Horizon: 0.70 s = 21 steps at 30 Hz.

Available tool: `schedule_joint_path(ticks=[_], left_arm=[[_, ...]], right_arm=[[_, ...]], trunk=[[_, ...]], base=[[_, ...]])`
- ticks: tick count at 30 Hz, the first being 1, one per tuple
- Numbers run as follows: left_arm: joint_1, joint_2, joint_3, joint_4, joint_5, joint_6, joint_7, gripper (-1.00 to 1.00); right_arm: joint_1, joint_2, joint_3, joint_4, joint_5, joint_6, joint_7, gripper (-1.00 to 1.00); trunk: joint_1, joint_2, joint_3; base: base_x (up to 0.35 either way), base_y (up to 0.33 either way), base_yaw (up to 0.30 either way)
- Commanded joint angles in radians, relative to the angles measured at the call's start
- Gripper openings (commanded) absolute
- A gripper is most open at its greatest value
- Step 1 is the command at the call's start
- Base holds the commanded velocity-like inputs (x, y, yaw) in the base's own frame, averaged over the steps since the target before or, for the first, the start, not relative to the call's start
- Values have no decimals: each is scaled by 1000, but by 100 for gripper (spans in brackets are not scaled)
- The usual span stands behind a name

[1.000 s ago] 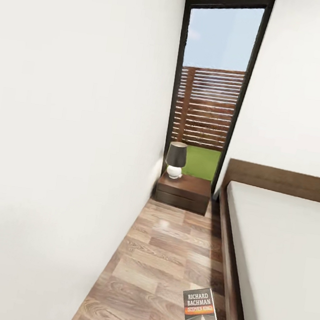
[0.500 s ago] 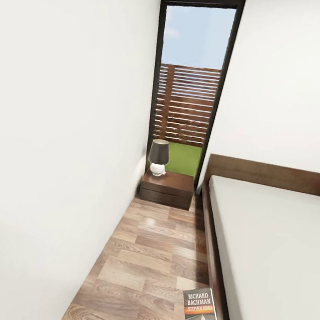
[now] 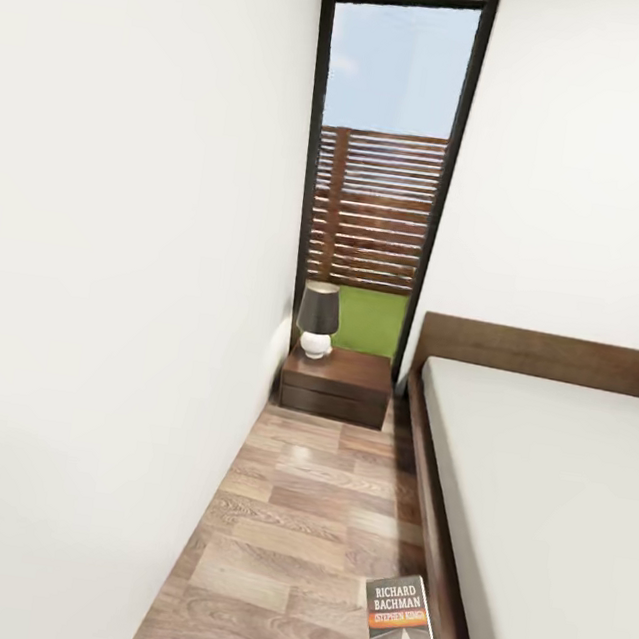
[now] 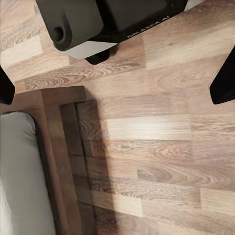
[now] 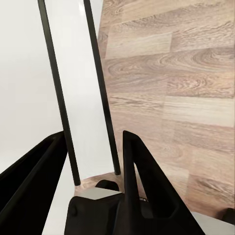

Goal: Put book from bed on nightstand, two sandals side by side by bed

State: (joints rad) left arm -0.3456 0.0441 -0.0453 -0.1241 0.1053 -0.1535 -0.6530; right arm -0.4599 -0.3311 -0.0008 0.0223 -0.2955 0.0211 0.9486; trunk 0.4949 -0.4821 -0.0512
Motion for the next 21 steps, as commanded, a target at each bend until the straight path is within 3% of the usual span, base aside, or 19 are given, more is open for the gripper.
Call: schedule_joint_path(ticks=[1,4,12,21], left_arm=[[-1,0,-5,1,9,-2,-4,100],[-1,0,-5,1,10,-3,-4,100],[-1,0,-5,1,10,-3,-4,100],[-1,0,-5,1,10,-3,-4,100]], right_arm=[[-2,0,-3,2,-5,2,4,-100],[-2,0,-2,2,-5,2,4,-100],[-2,0,-3,1,-5,4,7,-100],[-2,0,-4,1,-5,5,11,-100]], trunk=[[1,-2,-2],[1,-2,-2],[1,-2,-2],[1,-2,-2]], base=[[320,28,0],[239,12,0],[21,1,-24],[1,0,-243]])
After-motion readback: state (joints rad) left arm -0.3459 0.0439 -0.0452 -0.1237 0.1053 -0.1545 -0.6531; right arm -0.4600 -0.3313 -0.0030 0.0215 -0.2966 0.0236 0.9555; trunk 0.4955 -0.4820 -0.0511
